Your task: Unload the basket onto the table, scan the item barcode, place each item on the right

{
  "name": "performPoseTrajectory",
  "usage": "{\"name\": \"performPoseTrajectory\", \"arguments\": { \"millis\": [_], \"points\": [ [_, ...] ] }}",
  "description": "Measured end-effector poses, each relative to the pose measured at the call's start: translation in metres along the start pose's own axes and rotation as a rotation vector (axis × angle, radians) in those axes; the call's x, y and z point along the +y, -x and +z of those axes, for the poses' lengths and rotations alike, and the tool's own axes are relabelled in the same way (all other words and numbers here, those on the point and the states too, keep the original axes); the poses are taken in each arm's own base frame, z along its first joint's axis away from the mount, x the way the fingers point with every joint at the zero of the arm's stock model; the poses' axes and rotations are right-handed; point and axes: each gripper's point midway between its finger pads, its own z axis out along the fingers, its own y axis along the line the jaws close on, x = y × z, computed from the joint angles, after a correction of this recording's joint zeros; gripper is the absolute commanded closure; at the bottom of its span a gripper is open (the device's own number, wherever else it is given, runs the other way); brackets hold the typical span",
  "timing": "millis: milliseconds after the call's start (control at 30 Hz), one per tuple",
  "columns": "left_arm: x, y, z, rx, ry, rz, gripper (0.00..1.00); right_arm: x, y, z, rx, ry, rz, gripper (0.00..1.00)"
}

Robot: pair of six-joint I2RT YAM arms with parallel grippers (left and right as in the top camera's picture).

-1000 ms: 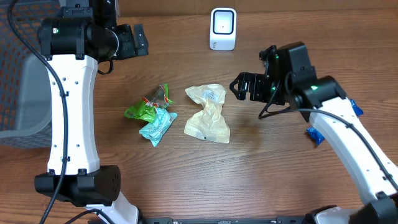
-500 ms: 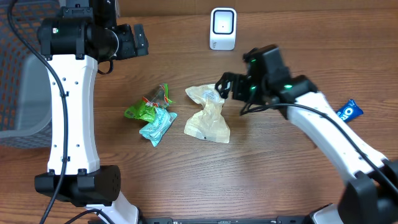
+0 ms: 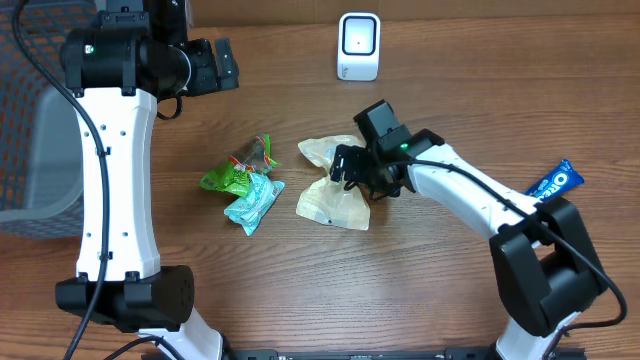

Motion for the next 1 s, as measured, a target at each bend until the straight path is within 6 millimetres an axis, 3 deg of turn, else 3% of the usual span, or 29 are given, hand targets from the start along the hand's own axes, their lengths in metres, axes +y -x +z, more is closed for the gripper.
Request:
{"name": "performPoseTrajectory", "arguments": {
  "millis": [133, 267, 367, 433, 500, 700, 833, 1000],
  "points": [
    [0.000, 0.000, 0.000, 0.000, 0.000, 0.000, 0.00, 0.000, -0.001, 0.007, -0.004, -0.010, 0.026, 0.14],
    [0.000, 0.000, 0.000, 0.000, 0.000, 0.000, 0.00, -0.002, -0.002, 0.018, 0.005, -0.018, 0.065, 0.27],
    [0.000, 0.000, 0.000, 0.000, 0.000, 0.000, 0.00, -0.006, -0.004, 0.025, 0.012, -0.031, 0.091, 0.49],
    [0.000, 0.000, 0.000, 0.000, 0.000, 0.000, 0.00, -0.010, -0.006, 0.028, 0.021, -0.046, 0.115, 0.73],
    [0.000, 0.000, 0.000, 0.000, 0.000, 0.000, 0.00, -0.011, -0.007, 0.028, 0.027, -0.053, 0.121, 0.85],
    [0.000, 0.000, 0.000, 0.000, 0.000, 0.000, 0.00, -0.008, -0.006, 0.027, 0.029, -0.044, 0.136, 0.88],
    [0.000, 0.000, 0.000, 0.000, 0.000, 0.000, 0.00, -0.006, -0.007, 0.026, 0.046, -0.026, 0.128, 0.96],
    [0.000, 0.000, 0.000, 0.000, 0.000, 0.000, 0.00, -0.005, -0.009, 0.024, 0.081, 0.008, 0.061, 0.96]
  ]
}}
